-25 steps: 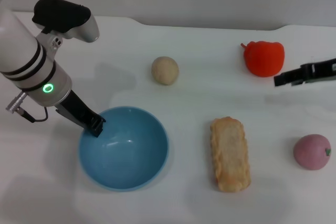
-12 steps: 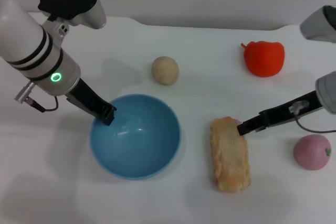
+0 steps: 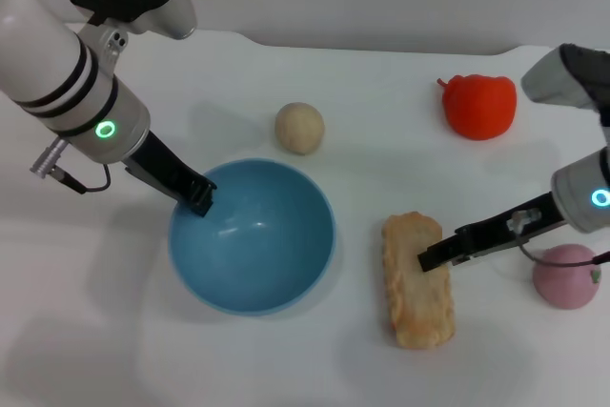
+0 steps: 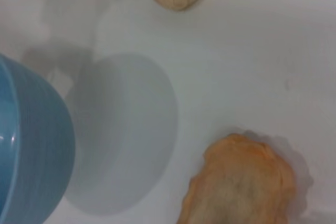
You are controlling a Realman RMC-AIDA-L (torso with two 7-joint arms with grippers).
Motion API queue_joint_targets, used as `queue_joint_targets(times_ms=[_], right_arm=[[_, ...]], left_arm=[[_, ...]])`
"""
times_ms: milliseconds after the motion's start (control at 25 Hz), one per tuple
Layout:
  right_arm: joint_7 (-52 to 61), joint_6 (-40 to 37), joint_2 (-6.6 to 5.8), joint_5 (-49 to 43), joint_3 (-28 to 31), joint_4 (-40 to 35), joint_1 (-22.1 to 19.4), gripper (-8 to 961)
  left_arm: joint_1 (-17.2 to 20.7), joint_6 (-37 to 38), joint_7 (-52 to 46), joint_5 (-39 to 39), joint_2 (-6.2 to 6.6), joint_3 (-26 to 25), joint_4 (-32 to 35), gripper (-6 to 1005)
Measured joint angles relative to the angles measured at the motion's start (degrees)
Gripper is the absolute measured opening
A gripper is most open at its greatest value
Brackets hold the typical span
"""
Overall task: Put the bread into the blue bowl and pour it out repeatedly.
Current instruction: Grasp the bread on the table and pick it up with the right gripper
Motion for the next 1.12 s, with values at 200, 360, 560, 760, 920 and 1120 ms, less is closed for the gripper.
queue_joint_targets(times_ms=[200, 360, 560, 760, 920, 1120], right_arm=[[-0.1, 4.4, 0.05, 4.9, -5.9, 2.1, 0.4, 456], [-0.1, 7.2, 0.11, 8.1, -9.6, 3.1, 0.5, 454], [-0.4, 9.6, 0.24, 8.5, -12.8, 3.3, 0.3, 451], [-4.5, 9.5, -0.01, 11.4, -12.6, 2.6, -1.5, 449], [-10.6, 7.5, -0.42, 17.2, -12.2, -0.2, -4.9, 419], [-12.1, 5.0, -0.56, 19.0, -12.1, -6.9, -9.9, 338]], left_arm=[[-0.3, 0.1, -0.1, -0.9, -0.07, 0.0, 0.1, 16], [-0.5, 0.1, -0.5, -1.5, -0.07, 0.1, 0.2, 16], [-0.5, 0.2, -1.1, -1.6, -0.01, 0.1, 1.1, 17], [-0.5, 0.3, -1.4, -1.6, 0.12, 0.1, 1.6, 17], [-1.0, 0.3, -1.4, -1.6, 0.15, 0.1, 1.6, 16], [-1.3, 0.4, -1.4, -1.6, 0.1, 0.4, 1.4, 16]])
